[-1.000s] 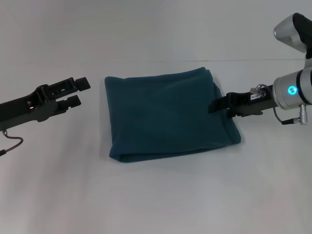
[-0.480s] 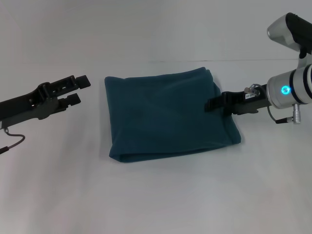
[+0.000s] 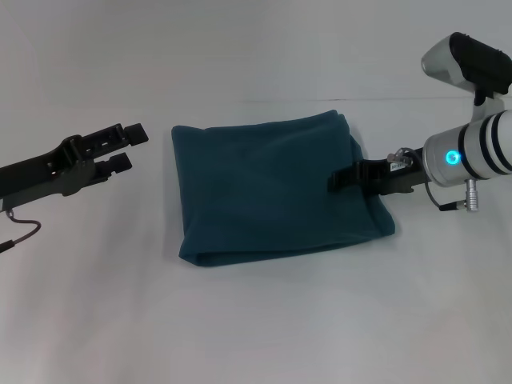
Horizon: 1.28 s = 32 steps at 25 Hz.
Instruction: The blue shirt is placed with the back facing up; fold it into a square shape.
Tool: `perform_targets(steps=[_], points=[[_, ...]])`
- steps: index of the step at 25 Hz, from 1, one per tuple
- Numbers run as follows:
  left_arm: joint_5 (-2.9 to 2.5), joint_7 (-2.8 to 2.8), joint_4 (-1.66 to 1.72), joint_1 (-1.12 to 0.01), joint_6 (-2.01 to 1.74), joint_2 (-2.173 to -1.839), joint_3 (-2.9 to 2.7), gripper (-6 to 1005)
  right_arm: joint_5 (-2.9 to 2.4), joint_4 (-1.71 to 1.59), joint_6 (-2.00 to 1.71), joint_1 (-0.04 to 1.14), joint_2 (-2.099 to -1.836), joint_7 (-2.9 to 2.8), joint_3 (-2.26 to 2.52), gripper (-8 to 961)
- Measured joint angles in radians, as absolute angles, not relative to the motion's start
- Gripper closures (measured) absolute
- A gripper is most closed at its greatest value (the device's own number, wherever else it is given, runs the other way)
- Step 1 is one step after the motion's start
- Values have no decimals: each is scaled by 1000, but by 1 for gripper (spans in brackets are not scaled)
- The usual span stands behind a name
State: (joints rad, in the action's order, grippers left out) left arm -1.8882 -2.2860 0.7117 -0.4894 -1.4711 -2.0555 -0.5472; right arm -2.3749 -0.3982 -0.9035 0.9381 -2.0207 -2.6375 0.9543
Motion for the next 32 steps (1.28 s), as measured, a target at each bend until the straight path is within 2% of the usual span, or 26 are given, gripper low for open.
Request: perform_targets(steps=[8, 13, 16, 21, 32], points=[[-1888, -2284, 710, -487, -1471, -2056, -547, 140, -2370, -410, -900, 930, -2024, -2653, 966, 275], [-1888, -2282, 708, -486, -1471, -2056, -546, 140, -2370, -415, -898, 929, -2025, -2649, 966, 448], [-1888, -2281, 707, -487, -1471, -2057, -544, 140, -2369, -424, -900, 927, -2025, -2649, 962, 701], [-1888, -2280, 707, -486, -1471, -2057, -542, 140, -2367, -428, -900, 926, -2025, -2649, 960, 904], [-1881, -2280, 707, -481, -1469, -2057, -538, 139, -2358, -541, -979, 912, -2024, -2668, 959, 865]])
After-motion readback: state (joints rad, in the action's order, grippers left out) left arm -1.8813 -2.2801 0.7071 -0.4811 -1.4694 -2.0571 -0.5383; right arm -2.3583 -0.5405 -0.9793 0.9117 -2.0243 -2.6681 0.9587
